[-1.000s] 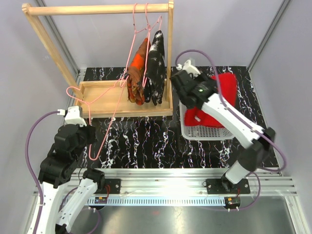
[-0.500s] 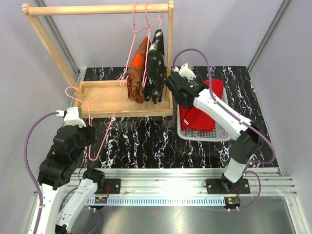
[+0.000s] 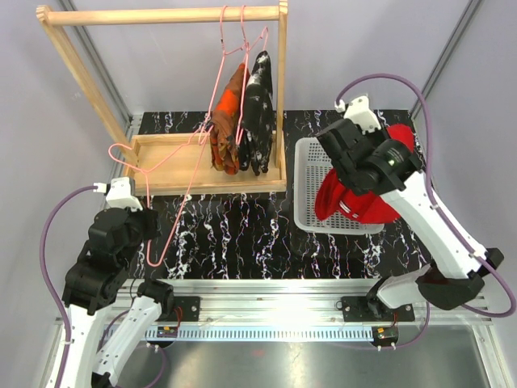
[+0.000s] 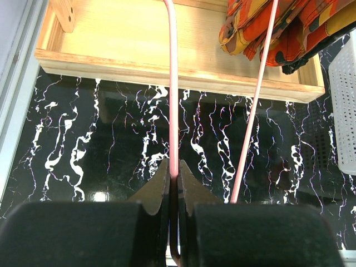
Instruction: Remove the trousers from the hanger
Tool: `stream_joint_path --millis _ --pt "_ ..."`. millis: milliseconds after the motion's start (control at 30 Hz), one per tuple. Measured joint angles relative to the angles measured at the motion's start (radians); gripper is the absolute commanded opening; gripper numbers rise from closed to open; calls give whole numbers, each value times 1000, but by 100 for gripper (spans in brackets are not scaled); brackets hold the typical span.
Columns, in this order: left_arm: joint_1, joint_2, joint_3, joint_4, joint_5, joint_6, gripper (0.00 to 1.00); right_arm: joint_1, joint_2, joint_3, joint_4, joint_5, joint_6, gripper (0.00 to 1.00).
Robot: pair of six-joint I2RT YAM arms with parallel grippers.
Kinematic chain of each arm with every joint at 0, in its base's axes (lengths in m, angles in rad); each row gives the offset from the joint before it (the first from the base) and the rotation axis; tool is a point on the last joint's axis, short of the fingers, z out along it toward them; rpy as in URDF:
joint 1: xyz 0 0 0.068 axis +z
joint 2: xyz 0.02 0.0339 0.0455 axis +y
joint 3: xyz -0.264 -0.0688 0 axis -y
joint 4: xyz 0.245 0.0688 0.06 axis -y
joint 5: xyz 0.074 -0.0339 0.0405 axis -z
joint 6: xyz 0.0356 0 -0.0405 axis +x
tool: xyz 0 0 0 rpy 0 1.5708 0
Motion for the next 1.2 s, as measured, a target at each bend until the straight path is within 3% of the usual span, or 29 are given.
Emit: stream_joint_path --millis 167,333,567,767,1200 --pt "0 0 0 0 0 0 0 0 -58 -33 -25 20 -2 0" --pt "0 0 0 0 -1 0 0 0 -76 -185 -4 10 -25 0" --pt "0 0 0 0 0 0 0 -27 101 -286 87 -79 -4 0" --pt "0 -3 0 -1 -1 0 0 -41 278 -275 188 -110 -13 0" --pt "0 -4 0 -1 0 0 0 -100 534 -56 249 -220 -11 2"
